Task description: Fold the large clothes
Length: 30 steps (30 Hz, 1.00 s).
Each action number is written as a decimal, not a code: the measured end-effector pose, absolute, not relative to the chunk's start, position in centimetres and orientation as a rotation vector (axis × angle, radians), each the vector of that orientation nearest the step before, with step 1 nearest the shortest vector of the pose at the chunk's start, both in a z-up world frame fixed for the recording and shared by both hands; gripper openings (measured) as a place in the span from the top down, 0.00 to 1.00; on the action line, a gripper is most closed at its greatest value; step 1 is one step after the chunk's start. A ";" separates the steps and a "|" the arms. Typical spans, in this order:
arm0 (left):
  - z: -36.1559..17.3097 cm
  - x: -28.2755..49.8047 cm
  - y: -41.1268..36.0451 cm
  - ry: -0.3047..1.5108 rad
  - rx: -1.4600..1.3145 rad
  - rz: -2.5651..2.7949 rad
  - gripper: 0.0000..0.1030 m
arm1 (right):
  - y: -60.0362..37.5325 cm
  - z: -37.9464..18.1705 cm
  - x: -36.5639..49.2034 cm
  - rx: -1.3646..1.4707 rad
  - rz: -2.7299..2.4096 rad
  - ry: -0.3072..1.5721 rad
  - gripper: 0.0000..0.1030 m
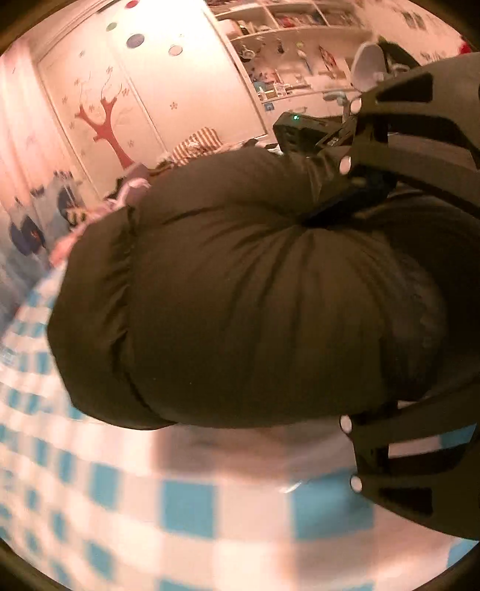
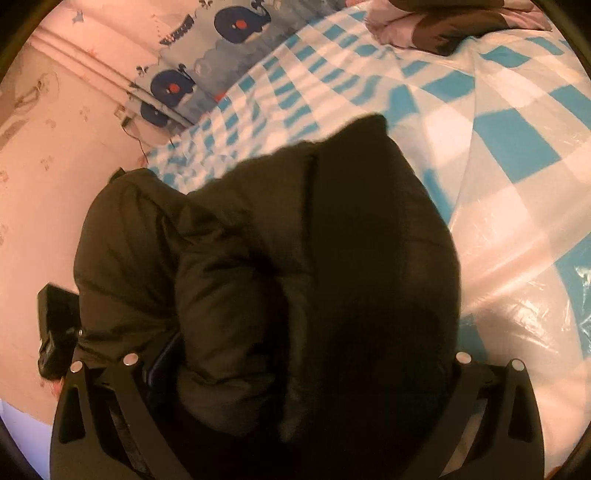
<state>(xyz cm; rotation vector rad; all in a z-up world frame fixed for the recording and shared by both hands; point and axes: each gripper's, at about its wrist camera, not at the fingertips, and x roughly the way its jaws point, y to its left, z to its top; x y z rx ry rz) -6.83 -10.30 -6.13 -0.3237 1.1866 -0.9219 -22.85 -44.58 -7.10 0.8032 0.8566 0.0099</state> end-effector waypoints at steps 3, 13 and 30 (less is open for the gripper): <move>-3.1 -6.1 -7.8 1.076 -0.289 -0.881 0.38 | -42.4 -5.9 -20.3 0.791 0.024 0.811 0.05; -8.1 -2.0 0.1 1.152 -0.376 -0.716 0.30 | -33.4 -3.4 -19.0 0.484 -0.258 0.801 0.05; -5.1 2.3 8.7 1.069 -0.380 -0.589 0.29 | -23.4 -5.9 -5.7 0.517 0.129 0.898 0.05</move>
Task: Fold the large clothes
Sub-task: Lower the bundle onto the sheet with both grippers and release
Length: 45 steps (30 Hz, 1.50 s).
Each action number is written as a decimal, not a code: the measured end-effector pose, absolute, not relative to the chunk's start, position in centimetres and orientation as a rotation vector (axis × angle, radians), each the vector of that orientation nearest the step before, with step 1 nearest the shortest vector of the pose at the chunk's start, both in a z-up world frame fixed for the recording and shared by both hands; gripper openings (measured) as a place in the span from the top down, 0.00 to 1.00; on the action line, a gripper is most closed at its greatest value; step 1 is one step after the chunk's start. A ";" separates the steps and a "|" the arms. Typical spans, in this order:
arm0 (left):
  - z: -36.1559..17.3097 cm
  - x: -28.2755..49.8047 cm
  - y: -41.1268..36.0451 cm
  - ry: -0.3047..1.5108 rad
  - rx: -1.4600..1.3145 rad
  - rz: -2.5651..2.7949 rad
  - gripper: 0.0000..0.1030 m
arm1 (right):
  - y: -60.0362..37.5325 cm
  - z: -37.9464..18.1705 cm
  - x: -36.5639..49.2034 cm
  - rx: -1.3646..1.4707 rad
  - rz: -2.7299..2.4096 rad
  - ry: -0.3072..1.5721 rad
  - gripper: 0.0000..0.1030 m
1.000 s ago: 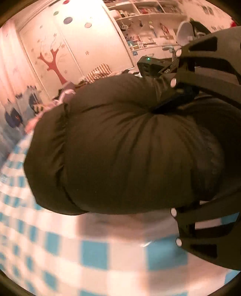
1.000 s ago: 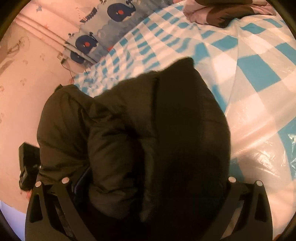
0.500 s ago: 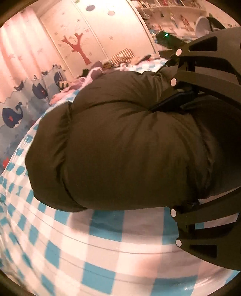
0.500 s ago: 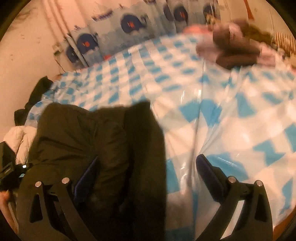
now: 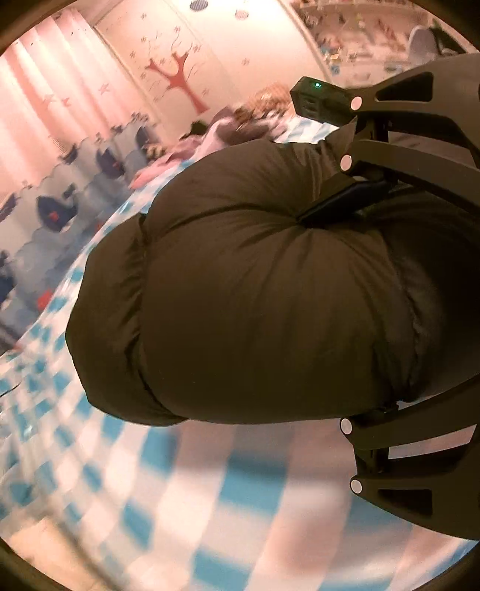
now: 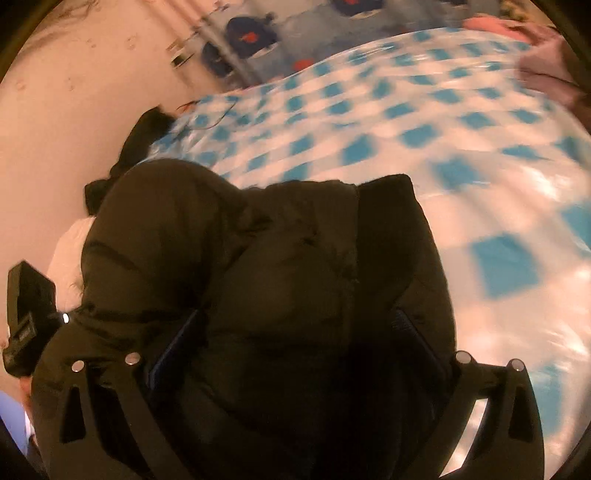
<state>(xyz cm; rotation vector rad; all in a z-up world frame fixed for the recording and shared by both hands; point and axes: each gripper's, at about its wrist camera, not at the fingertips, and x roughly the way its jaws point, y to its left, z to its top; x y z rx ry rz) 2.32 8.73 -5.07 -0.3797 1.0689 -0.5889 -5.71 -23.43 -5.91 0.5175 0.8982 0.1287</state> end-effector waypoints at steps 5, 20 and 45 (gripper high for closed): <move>-8.4 3.8 11.4 1.160 -0.349 -0.535 0.21 | -22.7 -8.8 -5.8 0.504 0.138 0.950 0.05; -0.2 0.9 4.4 0.907 -0.306 -0.535 0.20 | -19.9 -3.4 0.4 0.363 0.193 0.951 0.05; -2.6 -7.8 5.3 0.947 -0.120 -0.536 0.19 | -19.0 -4.8 -11.9 0.164 0.226 1.001 0.06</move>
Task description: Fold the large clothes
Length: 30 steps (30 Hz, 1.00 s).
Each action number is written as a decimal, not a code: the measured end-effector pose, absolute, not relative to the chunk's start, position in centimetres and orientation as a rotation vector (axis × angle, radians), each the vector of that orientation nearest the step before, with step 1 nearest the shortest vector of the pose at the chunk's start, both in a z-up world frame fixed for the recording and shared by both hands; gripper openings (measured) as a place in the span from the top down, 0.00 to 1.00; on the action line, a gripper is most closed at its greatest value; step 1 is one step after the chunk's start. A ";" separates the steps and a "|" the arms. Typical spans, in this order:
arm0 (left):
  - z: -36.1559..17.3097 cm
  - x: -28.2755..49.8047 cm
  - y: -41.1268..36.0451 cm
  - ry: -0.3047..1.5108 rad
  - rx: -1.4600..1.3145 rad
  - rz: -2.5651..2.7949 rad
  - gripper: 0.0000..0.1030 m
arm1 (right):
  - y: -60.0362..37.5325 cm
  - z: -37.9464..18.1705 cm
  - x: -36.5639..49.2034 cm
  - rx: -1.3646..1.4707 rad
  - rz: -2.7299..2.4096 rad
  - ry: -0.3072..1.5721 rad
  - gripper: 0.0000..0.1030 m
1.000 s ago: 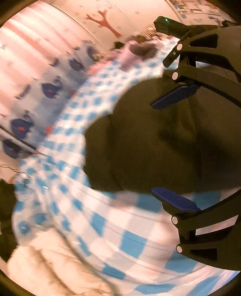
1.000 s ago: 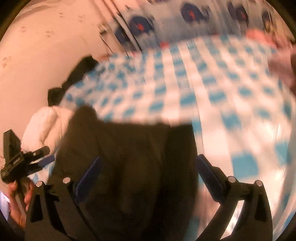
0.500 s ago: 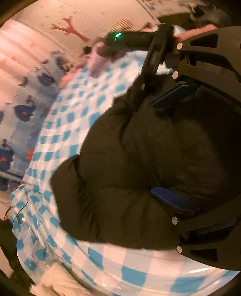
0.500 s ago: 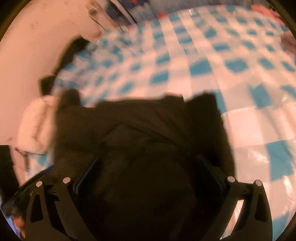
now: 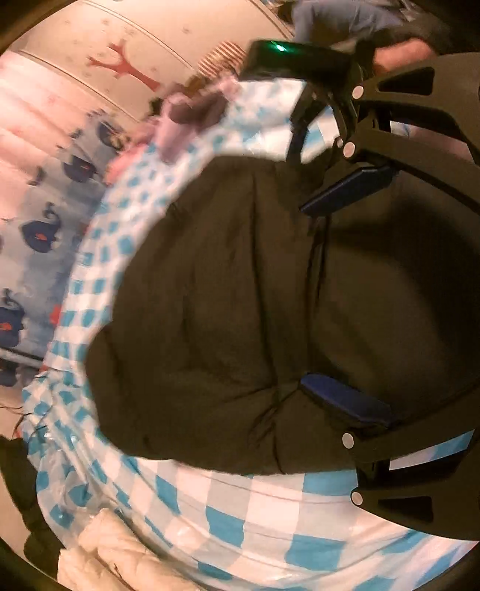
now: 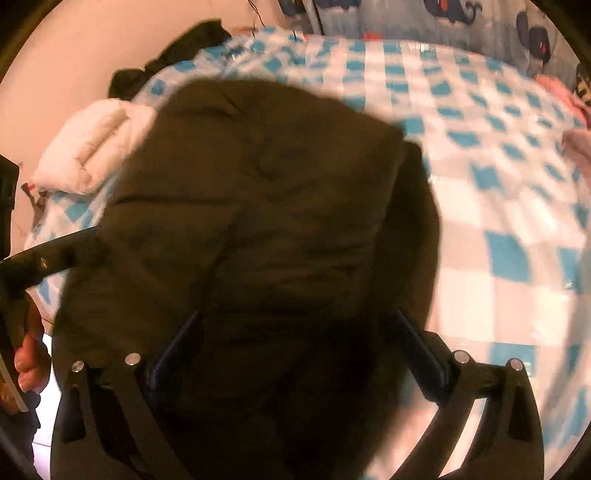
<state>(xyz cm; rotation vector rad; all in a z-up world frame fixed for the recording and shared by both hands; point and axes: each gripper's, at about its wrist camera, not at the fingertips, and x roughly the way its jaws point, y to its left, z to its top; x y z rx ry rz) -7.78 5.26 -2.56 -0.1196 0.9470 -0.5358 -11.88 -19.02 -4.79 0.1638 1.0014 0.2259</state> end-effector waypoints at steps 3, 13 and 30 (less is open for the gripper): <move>-1.7 -10.2 5.0 0.890 -0.011 -0.523 0.19 | -20.0 -2.9 -15.0 0.197 0.229 0.912 0.06; -1.2 -15.5 3.4 0.864 0.196 -0.395 0.19 | -20.0 -4.8 -17.2 0.211 0.167 1.007 0.06; 2.8 -21.6 5.1 0.739 0.275 -0.307 0.18 | -17.9 -7.4 -19.2 0.215 0.174 1.039 0.06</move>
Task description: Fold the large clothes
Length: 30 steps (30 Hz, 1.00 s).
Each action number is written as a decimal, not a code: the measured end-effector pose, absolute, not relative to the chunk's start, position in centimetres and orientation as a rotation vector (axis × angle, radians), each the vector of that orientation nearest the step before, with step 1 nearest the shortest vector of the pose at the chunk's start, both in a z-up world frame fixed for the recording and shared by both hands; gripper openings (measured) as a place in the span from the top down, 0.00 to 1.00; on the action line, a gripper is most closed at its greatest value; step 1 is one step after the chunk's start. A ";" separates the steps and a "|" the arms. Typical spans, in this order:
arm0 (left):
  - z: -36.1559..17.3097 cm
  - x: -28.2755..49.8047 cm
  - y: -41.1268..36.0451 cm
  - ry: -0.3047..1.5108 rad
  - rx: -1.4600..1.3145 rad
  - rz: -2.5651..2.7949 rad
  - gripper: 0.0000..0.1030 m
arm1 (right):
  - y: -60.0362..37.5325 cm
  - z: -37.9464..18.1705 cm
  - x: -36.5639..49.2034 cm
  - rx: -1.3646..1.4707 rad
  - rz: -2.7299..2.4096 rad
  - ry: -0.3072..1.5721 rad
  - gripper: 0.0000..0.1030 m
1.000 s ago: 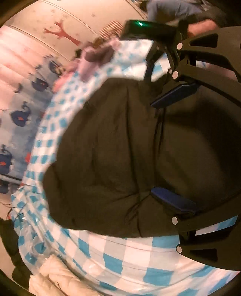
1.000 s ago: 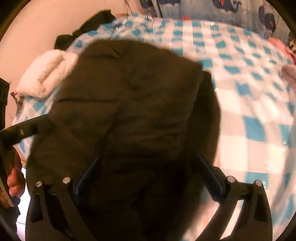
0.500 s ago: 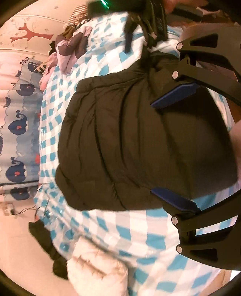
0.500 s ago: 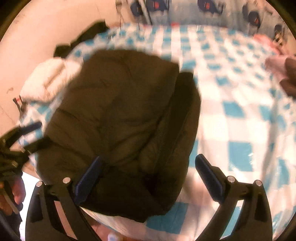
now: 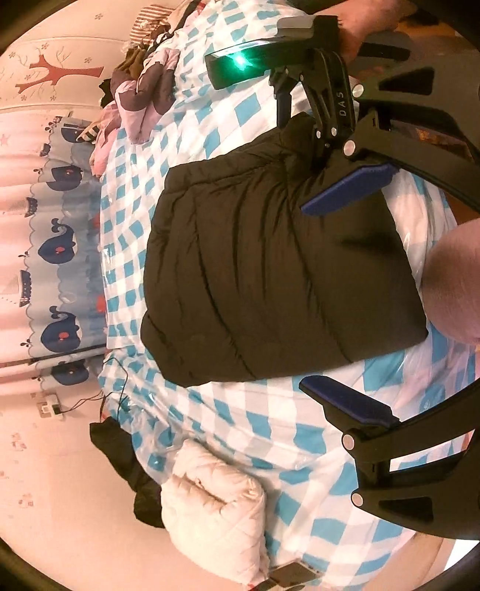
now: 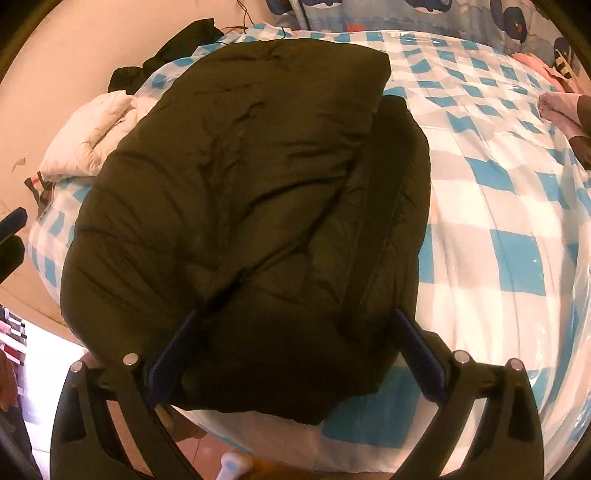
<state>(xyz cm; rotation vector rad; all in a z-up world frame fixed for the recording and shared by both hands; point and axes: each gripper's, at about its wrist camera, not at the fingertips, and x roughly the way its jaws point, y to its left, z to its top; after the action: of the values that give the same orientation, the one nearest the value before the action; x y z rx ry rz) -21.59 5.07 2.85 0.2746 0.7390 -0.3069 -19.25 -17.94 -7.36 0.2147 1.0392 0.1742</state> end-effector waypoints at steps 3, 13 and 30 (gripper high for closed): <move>3.2 -22.0 5.5 0.730 0.269 -0.297 0.18 | -17.9 -7.0 -19.7 0.225 0.162 1.031 0.06; 2.4 -21.3 6.6 0.801 0.235 -0.266 0.17 | -16.9 -2.0 -23.8 0.181 0.116 0.817 0.06; 1.8 -23.4 8.0 0.991 0.136 -0.229 0.14 | -13.9 -0.5 -27.8 0.265 0.071 1.026 0.06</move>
<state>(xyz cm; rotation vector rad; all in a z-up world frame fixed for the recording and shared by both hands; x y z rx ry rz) -23.44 8.01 1.81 0.1360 0.9911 -0.2294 -27.76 -13.85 -0.55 0.2648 1.0257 0.0712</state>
